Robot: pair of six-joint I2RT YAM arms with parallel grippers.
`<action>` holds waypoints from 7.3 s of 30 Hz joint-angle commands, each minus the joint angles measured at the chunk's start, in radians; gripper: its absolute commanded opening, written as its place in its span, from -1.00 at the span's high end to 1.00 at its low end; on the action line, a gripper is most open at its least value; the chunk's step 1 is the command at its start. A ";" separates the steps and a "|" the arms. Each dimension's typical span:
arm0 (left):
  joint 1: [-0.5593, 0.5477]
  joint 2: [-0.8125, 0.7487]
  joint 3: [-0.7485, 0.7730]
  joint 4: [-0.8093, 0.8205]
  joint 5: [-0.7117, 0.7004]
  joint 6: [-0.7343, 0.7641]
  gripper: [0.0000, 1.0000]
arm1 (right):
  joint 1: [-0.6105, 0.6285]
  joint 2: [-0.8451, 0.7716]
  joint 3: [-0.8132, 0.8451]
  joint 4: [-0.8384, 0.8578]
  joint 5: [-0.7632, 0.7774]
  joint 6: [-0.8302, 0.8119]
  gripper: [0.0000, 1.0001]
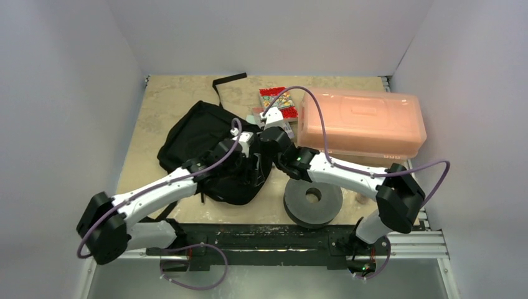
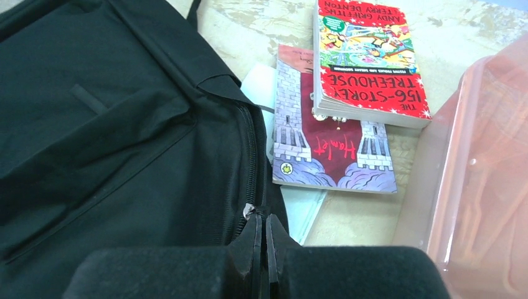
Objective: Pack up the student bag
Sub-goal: Unzip the student bag at the center of the board, then pick up the book from the center of the board.
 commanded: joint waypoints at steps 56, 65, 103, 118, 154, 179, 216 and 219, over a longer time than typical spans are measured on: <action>0.215 -0.452 0.056 -0.308 0.011 -0.019 -0.46 | -0.115 0.183 0.311 -0.164 0.126 -0.212 -0.60; 0.215 -0.601 -0.020 -0.337 0.073 -0.089 -0.66 | -0.191 0.612 0.795 -0.186 0.224 -0.420 -0.70; 0.213 -0.606 -0.048 -0.277 0.129 -0.144 -0.87 | -0.324 0.924 1.248 -0.208 -0.179 -0.430 1.00; 0.221 -0.570 0.030 -0.300 -0.163 -0.420 -0.85 | -0.301 0.070 0.422 0.113 -0.685 -0.174 1.00; 0.257 -0.209 0.058 -0.316 -0.268 -0.247 -1.00 | -0.217 -0.222 -0.250 0.121 -0.826 0.308 -0.74; 0.474 0.138 -0.593 1.236 0.180 -0.593 0.25 | -0.220 -0.207 -0.257 0.165 -0.851 0.261 -0.70; 0.488 -0.594 -0.255 0.878 0.517 -0.581 1.00 | -0.282 -0.322 -0.495 1.494 -1.366 1.111 0.43; 0.488 -0.607 -0.110 0.329 0.423 -0.313 0.61 | -0.285 -0.371 -0.495 1.309 -1.366 1.011 1.00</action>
